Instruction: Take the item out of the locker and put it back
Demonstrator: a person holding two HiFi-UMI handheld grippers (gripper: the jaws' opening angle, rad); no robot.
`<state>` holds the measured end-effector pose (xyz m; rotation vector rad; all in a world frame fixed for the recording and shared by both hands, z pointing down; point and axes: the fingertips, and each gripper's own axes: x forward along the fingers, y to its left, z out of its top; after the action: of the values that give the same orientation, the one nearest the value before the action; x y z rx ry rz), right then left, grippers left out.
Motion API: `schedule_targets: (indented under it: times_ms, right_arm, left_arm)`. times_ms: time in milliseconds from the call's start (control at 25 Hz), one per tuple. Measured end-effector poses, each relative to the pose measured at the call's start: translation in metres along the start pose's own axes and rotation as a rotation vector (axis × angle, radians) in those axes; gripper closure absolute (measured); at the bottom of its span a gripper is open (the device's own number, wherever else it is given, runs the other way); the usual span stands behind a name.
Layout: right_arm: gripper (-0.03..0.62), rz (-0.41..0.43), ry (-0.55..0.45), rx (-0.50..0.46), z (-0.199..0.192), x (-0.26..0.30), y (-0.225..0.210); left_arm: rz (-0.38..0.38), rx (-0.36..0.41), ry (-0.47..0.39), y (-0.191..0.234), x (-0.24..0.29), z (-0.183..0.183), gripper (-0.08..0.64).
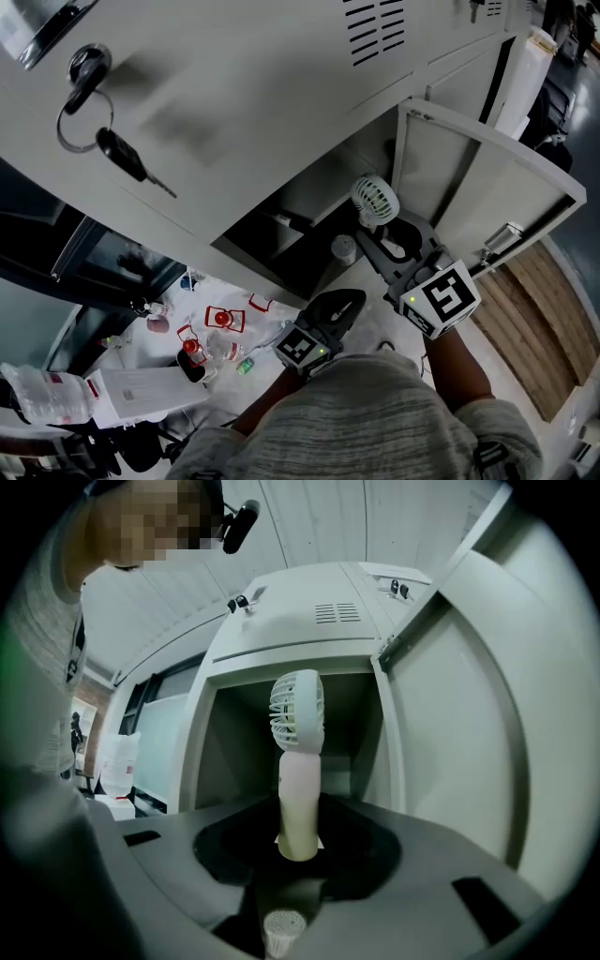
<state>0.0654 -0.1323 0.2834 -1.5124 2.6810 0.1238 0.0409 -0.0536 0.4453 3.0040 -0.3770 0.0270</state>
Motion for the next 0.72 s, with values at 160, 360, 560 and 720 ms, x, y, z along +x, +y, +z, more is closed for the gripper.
schedule_targets:
  times_ms: [160, 360, 560, 720]
  right_arm:
    - [0.451, -0.004, 0.013, 0.004, -0.004, -0.017, 0.003]
    - [0.451, -0.015, 0.014, 0.034, -0.006, -0.033, 0.008]
    - [0.451, -0.027, 0.016, 0.057, -0.008, -0.046, 0.010]
    - [0.451, -0.030, 0.020, 0.069, -0.010, -0.053, 0.012]
  left_arm:
    - [-0.008, -0.005, 0.010, -0.002, 0.001, -0.002, 0.552]
    - [-0.025, 0.001, 0.006, -0.006, 0.004, -0.002, 0.552]
    - [-0.036, 0.005, 0.010, -0.008, 0.005, -0.002, 0.552]
    - [-0.039, 0.003, 0.012, -0.009, 0.005, -0.002, 0.552]
